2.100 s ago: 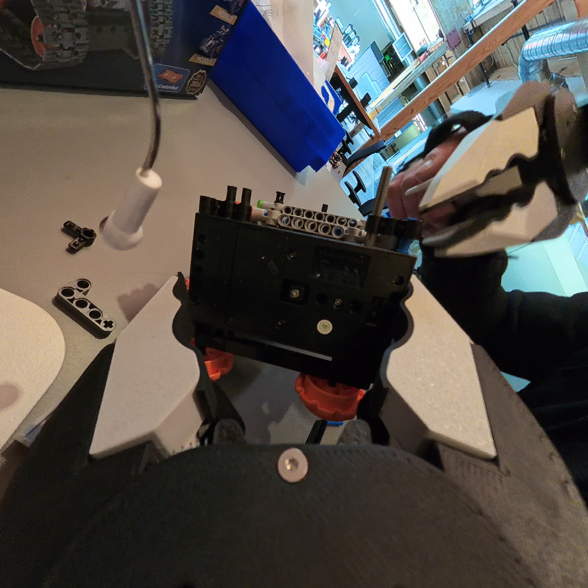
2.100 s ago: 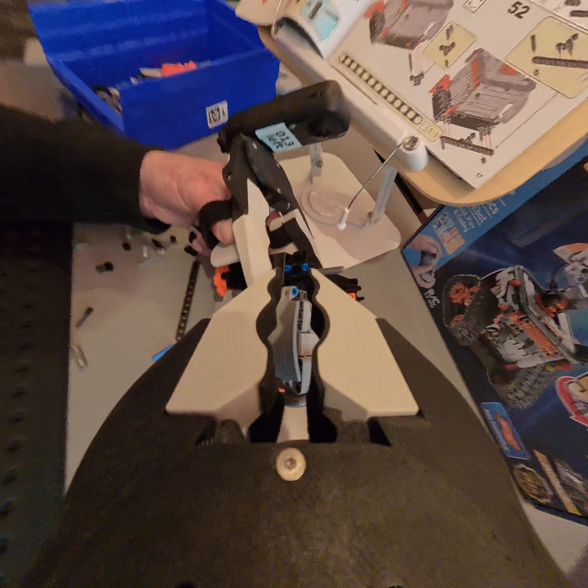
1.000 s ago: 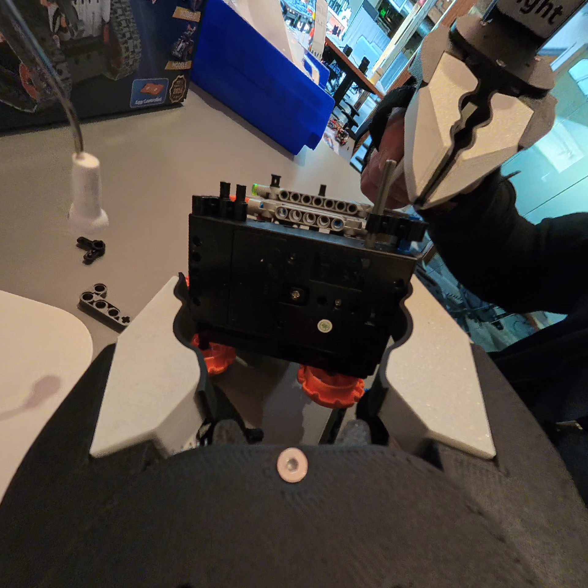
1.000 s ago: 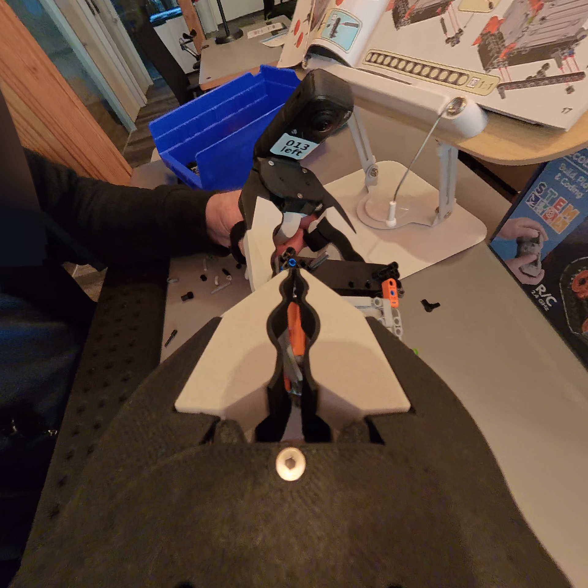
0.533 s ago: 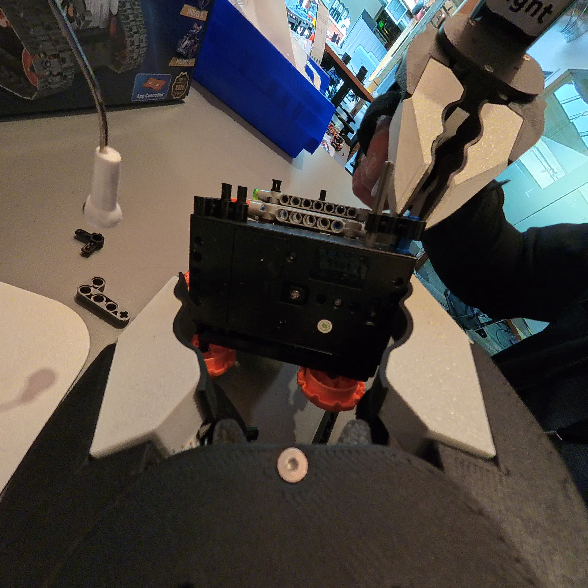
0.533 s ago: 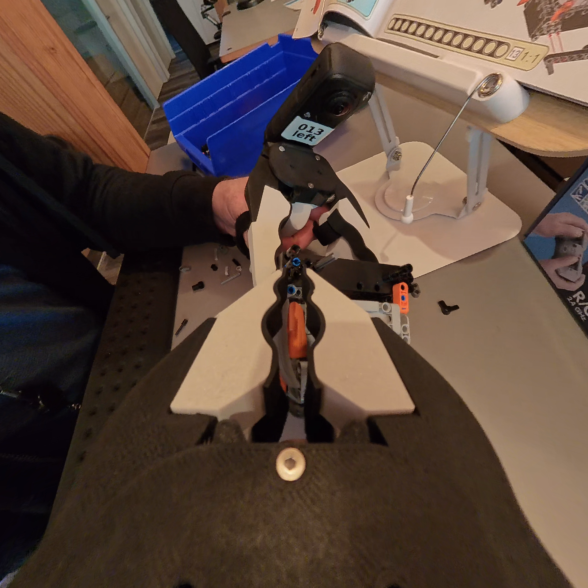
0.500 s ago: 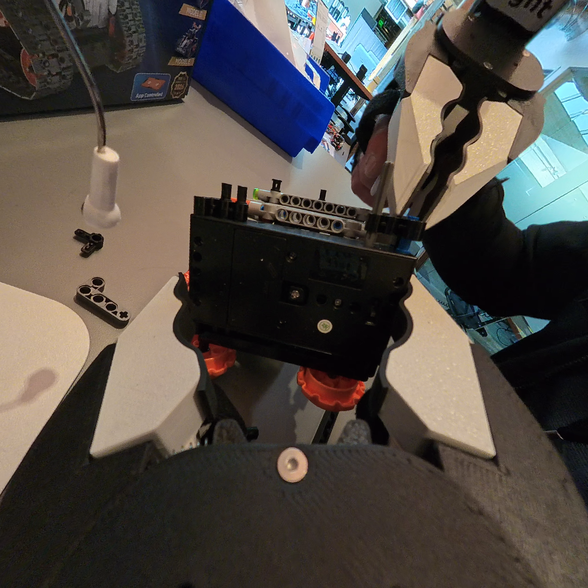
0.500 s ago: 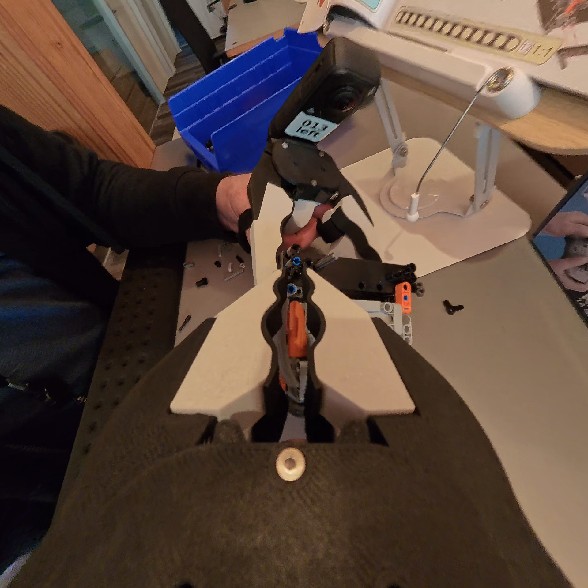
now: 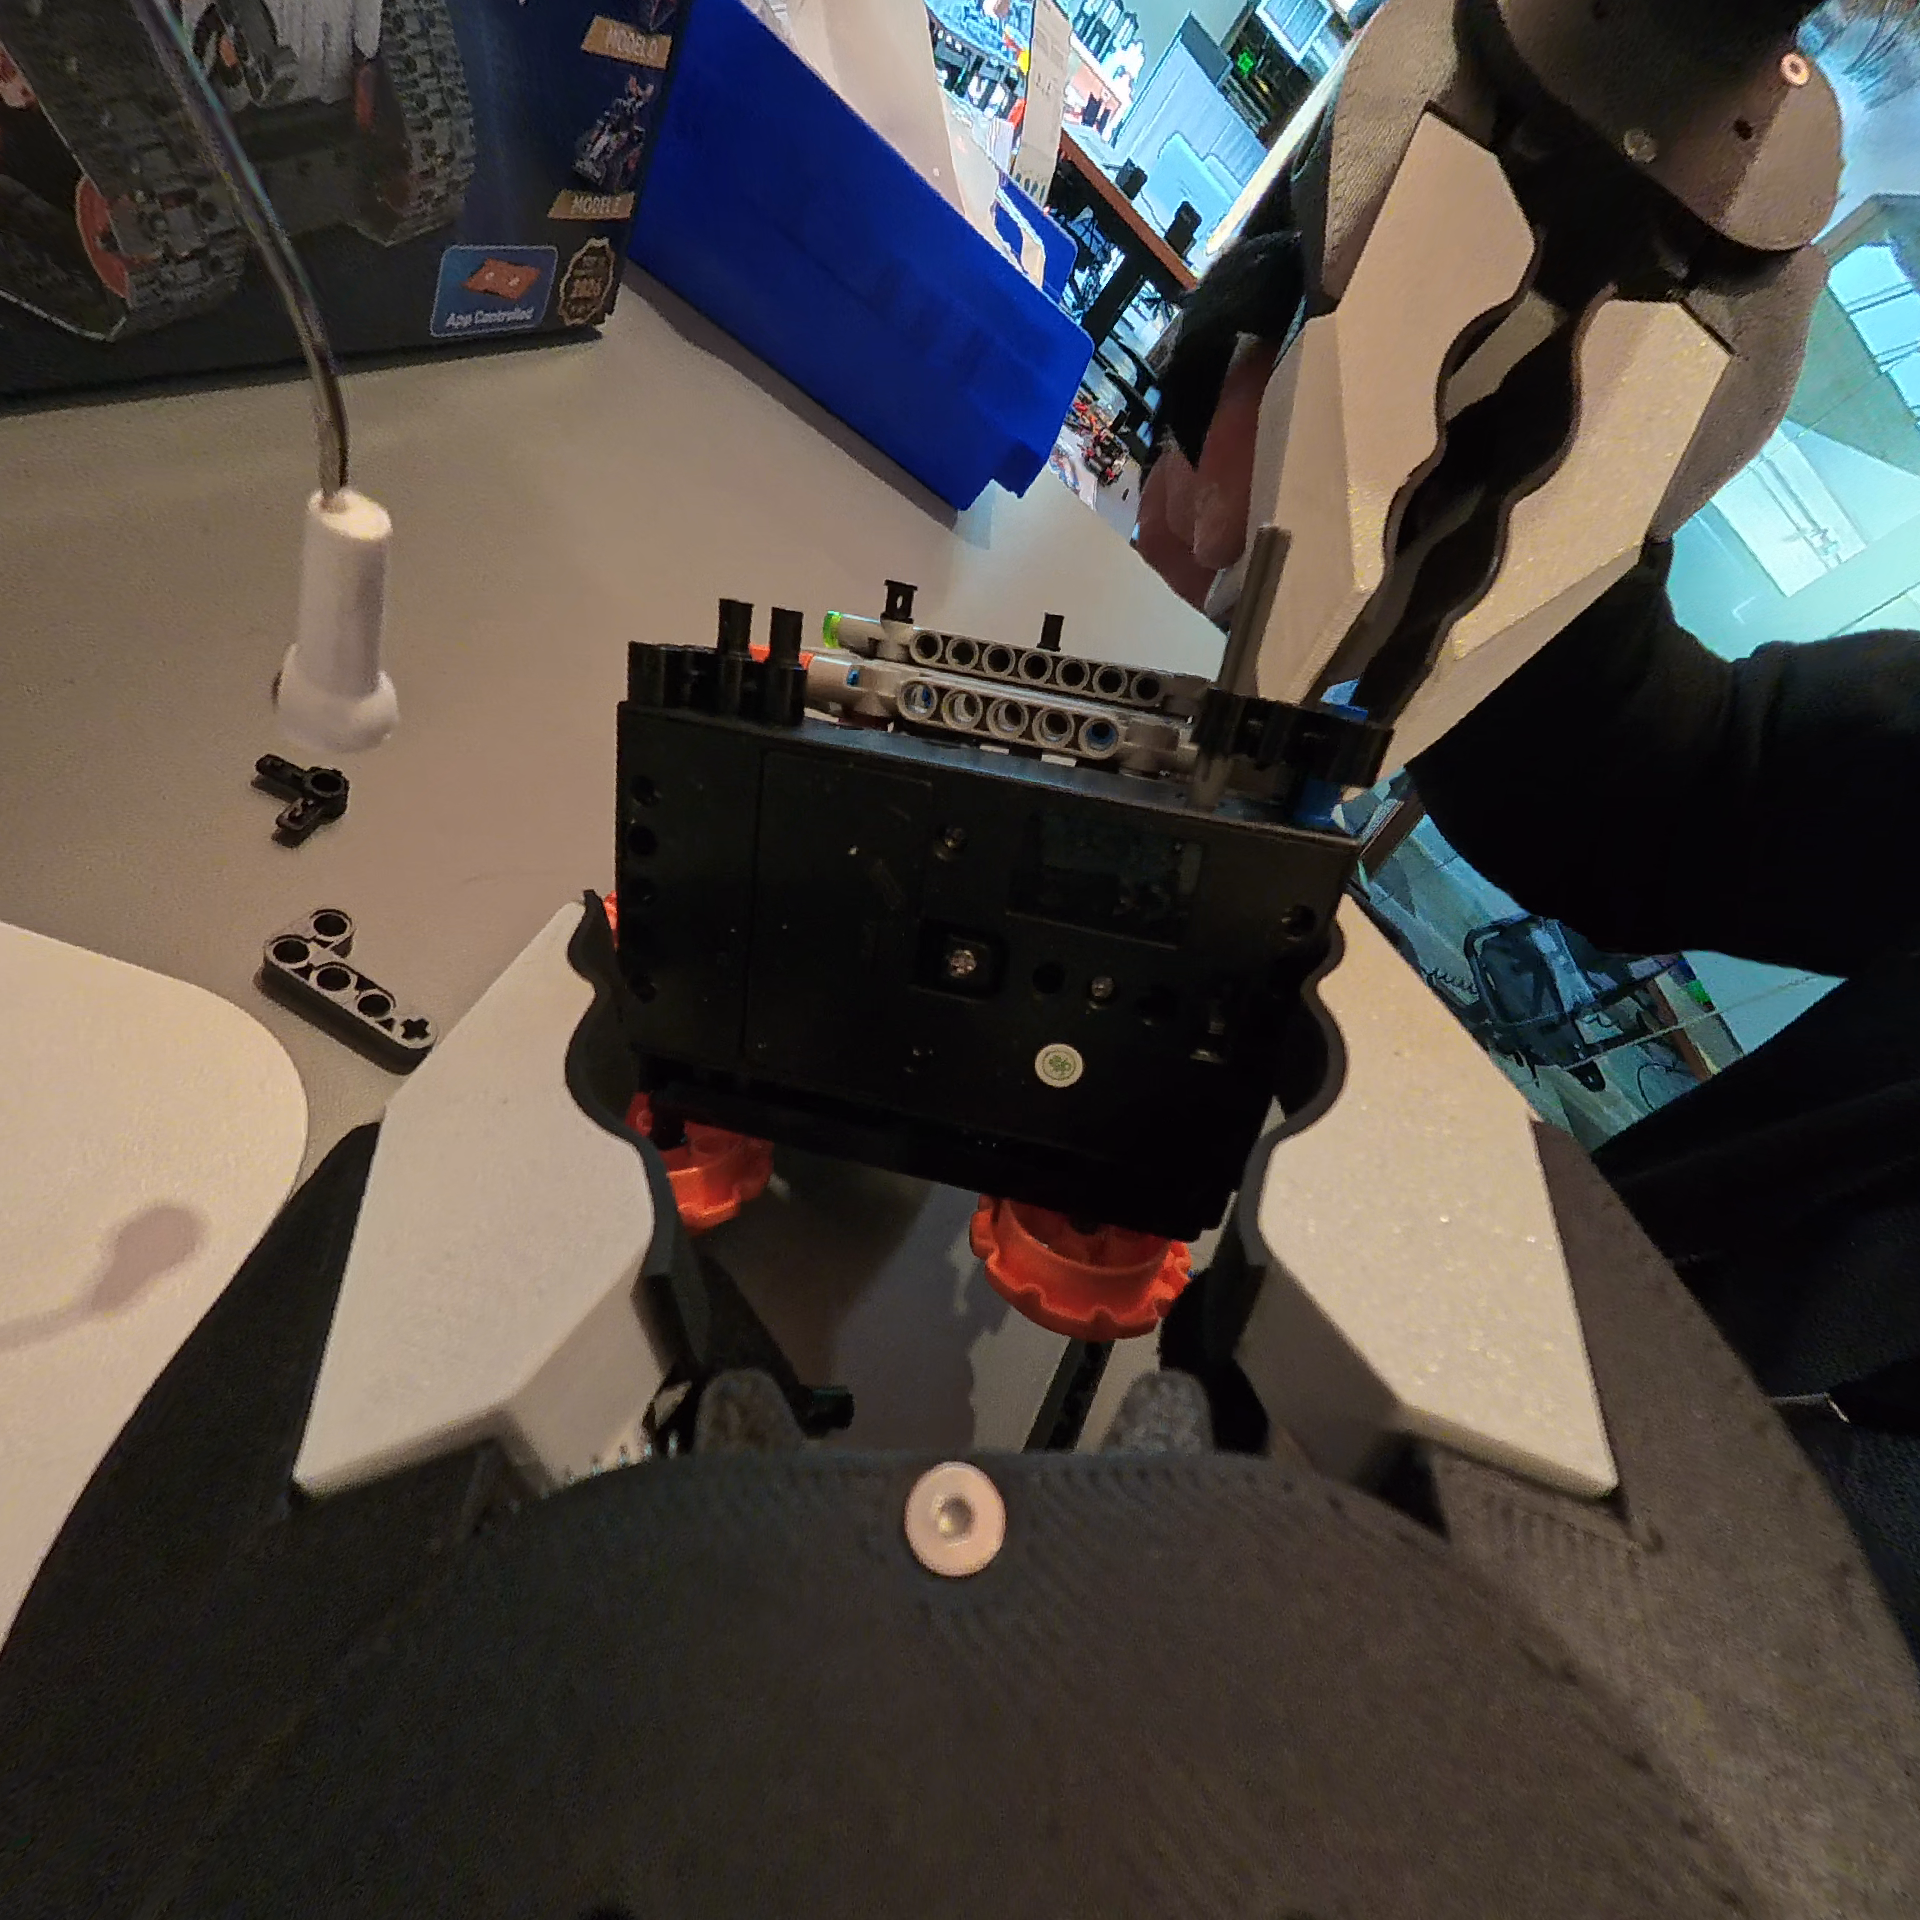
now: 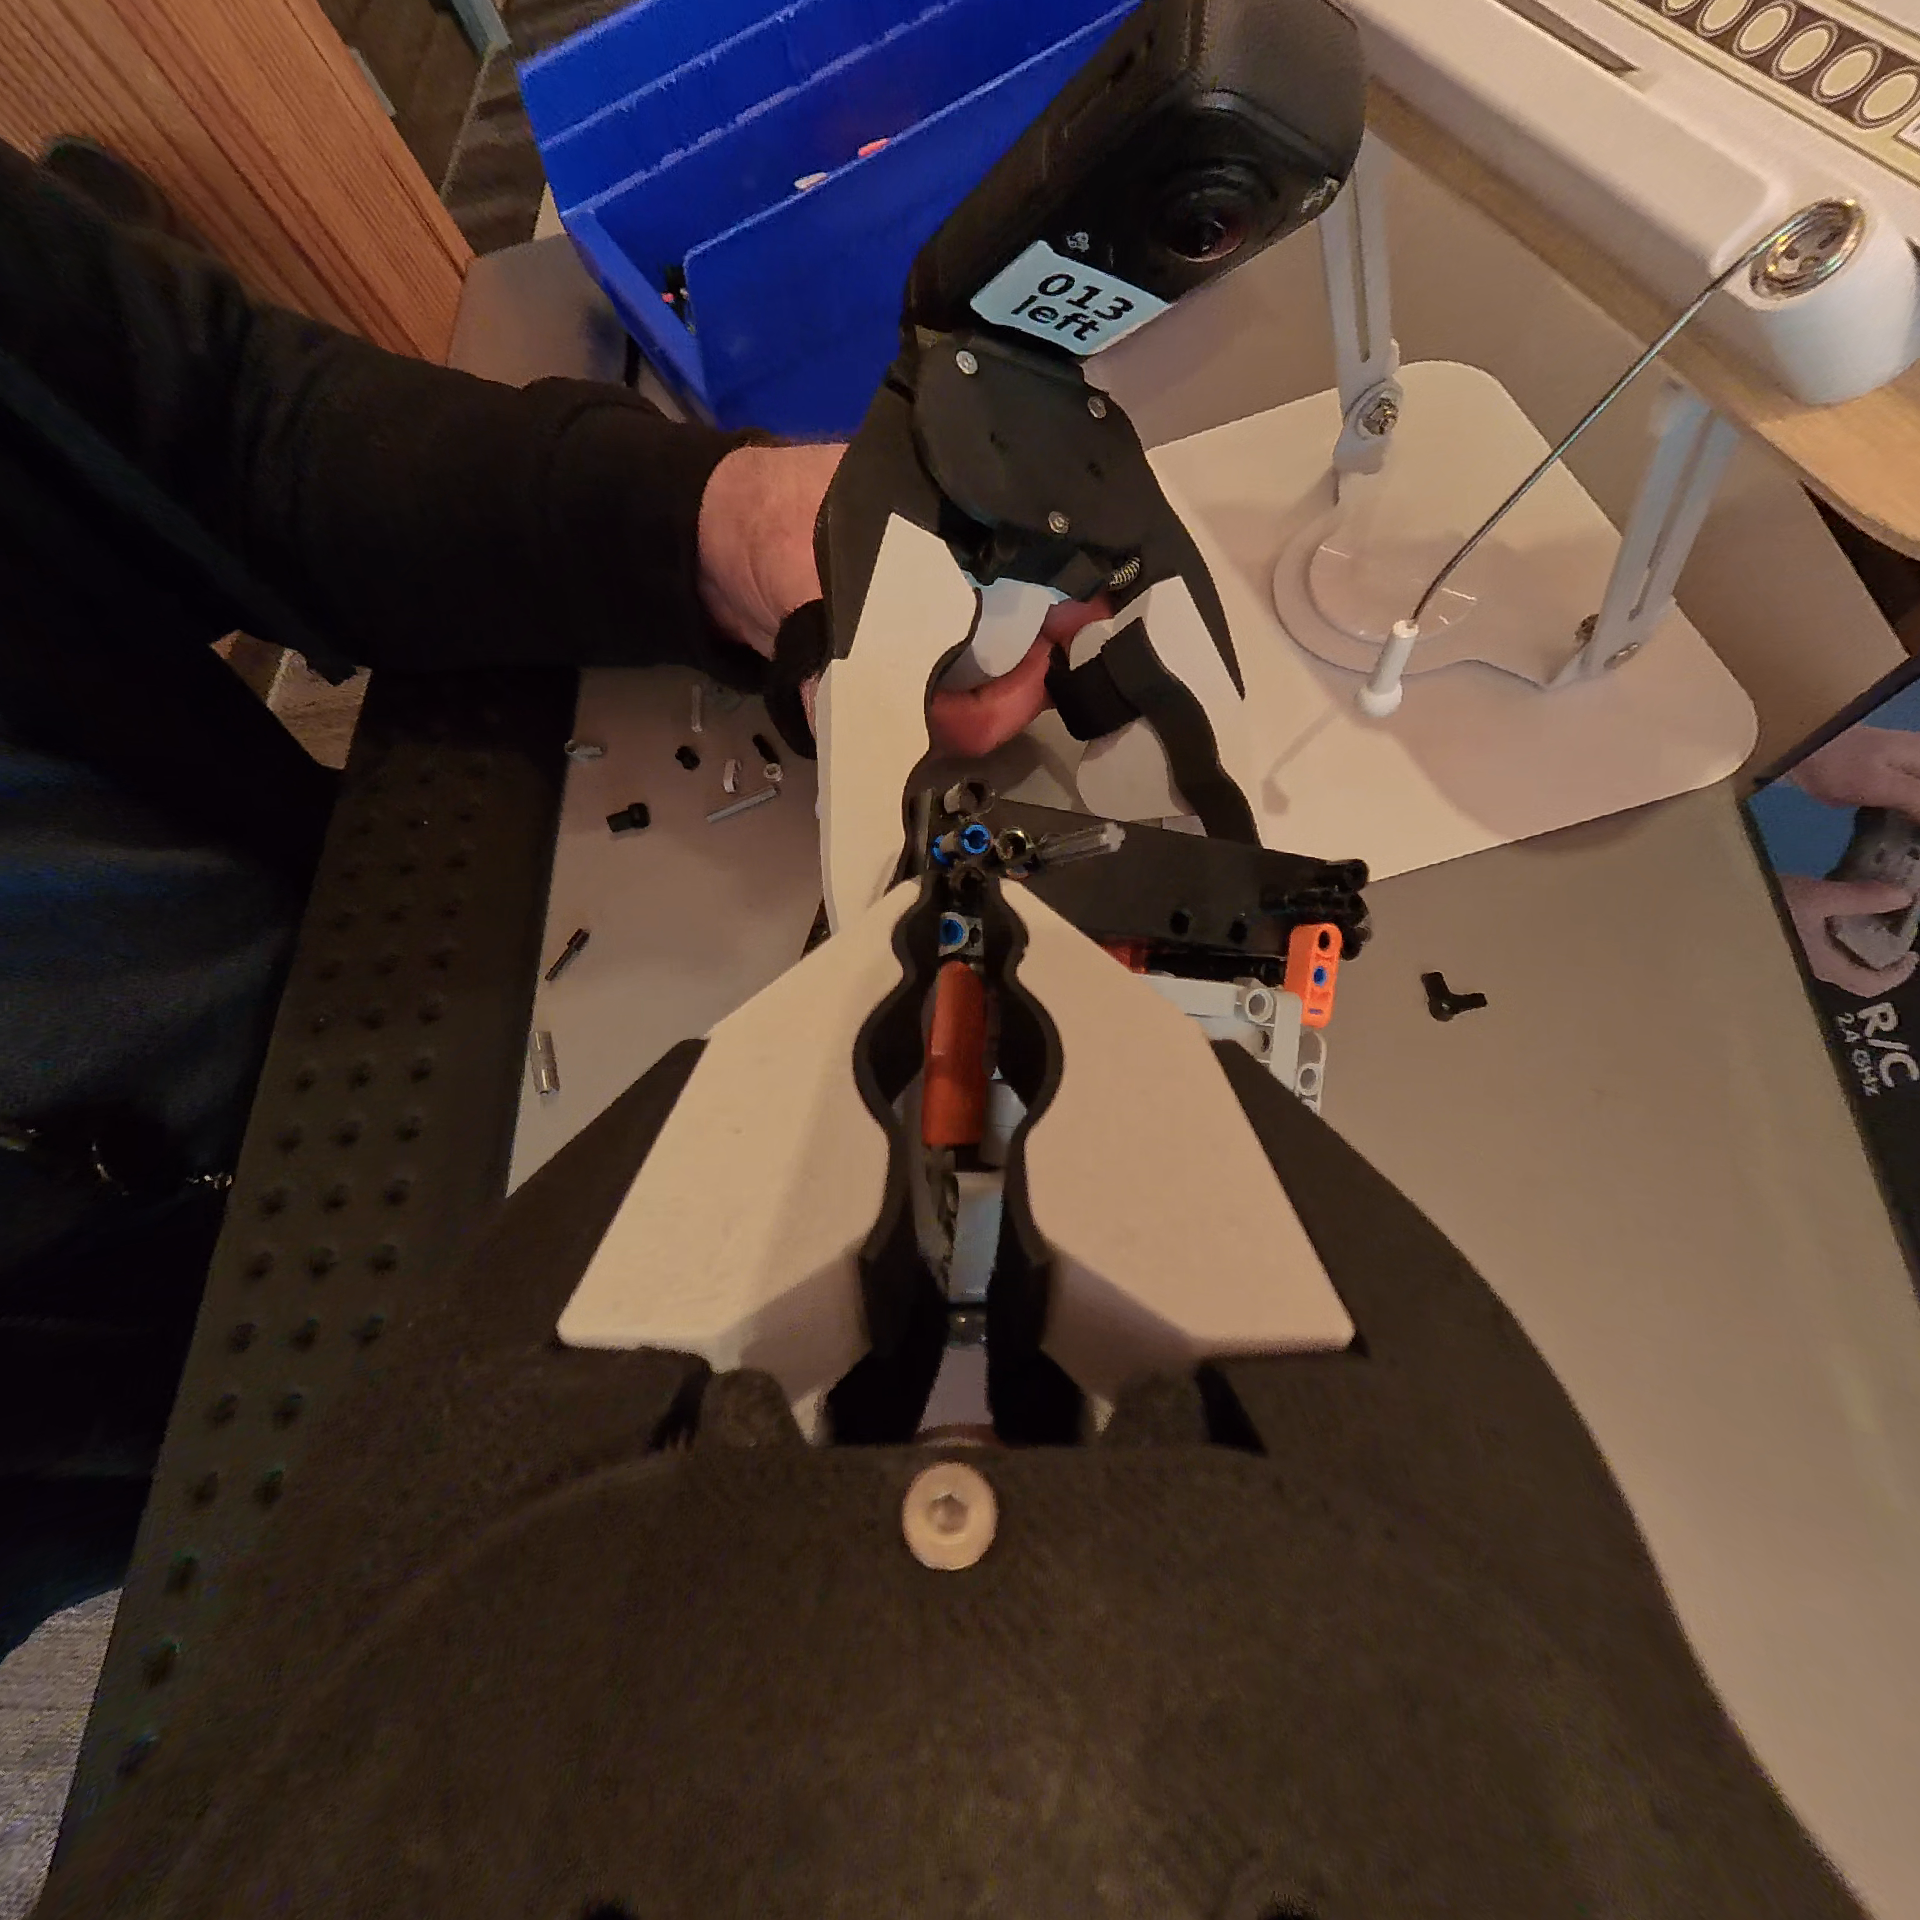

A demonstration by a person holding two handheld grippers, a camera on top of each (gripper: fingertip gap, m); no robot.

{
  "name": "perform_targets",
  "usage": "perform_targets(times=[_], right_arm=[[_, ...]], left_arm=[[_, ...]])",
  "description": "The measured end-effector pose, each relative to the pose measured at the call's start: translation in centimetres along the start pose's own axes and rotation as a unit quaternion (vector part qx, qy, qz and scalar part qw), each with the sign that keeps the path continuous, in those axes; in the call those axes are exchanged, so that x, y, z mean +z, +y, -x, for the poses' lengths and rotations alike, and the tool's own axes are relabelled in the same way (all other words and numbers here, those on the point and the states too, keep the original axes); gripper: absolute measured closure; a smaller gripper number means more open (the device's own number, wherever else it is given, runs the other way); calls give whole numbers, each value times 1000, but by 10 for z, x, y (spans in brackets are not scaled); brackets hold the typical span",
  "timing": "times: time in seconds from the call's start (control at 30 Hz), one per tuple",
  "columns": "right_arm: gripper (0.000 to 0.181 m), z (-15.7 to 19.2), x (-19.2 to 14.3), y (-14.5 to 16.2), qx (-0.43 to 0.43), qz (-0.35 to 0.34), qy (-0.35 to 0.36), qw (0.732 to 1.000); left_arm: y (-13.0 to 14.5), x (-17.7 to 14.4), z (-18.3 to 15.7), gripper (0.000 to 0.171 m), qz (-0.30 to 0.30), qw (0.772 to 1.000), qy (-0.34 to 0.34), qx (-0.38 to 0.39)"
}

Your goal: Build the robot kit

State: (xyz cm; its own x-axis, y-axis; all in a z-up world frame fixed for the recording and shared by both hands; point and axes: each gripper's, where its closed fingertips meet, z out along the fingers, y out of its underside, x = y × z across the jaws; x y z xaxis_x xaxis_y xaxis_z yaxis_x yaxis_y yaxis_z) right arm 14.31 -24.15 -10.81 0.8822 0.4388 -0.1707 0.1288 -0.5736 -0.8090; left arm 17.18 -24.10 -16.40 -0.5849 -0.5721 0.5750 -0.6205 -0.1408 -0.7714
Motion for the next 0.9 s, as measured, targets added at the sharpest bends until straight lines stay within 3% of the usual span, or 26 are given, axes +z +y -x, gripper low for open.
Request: perform_targets(times=[0.2, 0.63, 0.9], right_arm=[[177, -4, 0, 1, -20, 25, 36, 999], [175, -5, -3, -4, -2, 23, 4, 1000], [177, -3, 1, -2, -54, 51, 15, 997]], left_arm=[[-3, 0, 3, 46, -2, 1000, -12, 0], [-2, -3, 9, 45, 3, 999, -34, 31], [-2, -3, 9, 45, -1, 999, -34, 30]])
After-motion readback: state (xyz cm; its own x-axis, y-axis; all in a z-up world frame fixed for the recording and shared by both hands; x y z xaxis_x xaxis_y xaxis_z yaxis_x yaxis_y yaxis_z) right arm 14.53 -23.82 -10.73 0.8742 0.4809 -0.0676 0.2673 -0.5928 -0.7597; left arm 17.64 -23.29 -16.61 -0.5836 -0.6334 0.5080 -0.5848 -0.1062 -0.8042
